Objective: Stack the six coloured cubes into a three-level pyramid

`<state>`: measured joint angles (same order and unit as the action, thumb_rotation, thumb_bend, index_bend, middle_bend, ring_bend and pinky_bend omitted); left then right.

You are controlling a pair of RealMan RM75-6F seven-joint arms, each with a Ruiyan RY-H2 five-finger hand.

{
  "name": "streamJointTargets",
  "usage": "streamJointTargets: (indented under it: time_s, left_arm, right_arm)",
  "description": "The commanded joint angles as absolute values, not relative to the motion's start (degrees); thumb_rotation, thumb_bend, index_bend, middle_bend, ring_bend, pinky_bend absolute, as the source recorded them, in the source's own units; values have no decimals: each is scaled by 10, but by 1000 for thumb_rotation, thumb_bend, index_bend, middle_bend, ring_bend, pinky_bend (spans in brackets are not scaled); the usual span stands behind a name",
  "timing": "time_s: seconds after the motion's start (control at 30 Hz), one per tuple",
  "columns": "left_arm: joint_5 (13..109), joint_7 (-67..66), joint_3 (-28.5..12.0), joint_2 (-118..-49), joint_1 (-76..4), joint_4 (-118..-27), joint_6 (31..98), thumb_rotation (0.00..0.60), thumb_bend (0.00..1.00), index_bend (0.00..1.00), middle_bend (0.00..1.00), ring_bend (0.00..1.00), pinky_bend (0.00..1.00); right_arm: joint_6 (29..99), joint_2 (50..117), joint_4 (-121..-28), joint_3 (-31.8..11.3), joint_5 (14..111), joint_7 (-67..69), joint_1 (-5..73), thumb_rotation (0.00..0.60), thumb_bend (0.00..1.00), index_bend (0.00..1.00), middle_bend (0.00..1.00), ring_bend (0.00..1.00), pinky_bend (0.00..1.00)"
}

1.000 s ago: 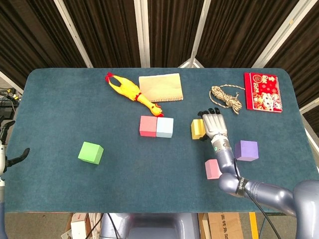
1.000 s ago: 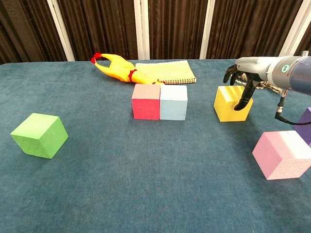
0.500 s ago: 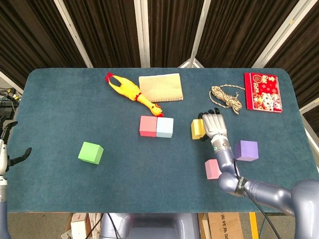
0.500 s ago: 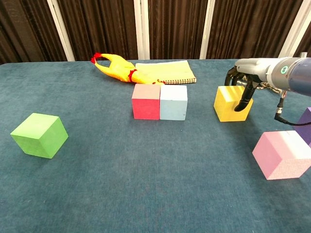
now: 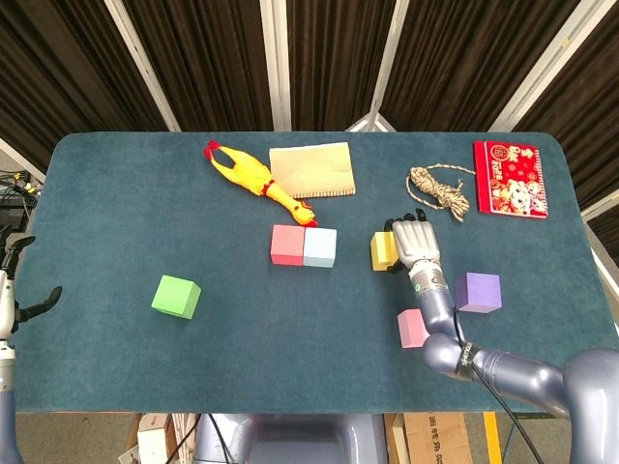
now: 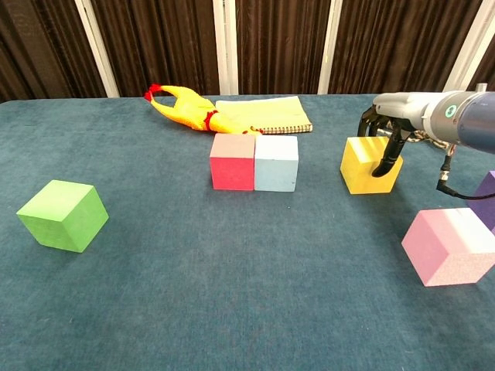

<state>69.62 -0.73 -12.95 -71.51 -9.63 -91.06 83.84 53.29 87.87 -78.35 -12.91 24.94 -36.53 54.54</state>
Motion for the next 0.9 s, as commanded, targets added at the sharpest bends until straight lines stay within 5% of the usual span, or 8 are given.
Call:
streamJointTargets:
  time_s: [0.03, 0.9]
  left_arm:
    - [696, -6, -129, -715, -96, -912, 837, 600, 281, 197, 0, 0, 0]
    - [692, -1, -131, -717, -96, -913, 829, 600, 281, 211, 0, 0, 0]
  right_arm:
    - [534, 879, -784, -129, 250, -366, 546, 600, 131, 344, 379, 216, 0]
    - [544, 875, -796, -133, 246, -374, 549, 600, 274, 391, 412, 237, 0]
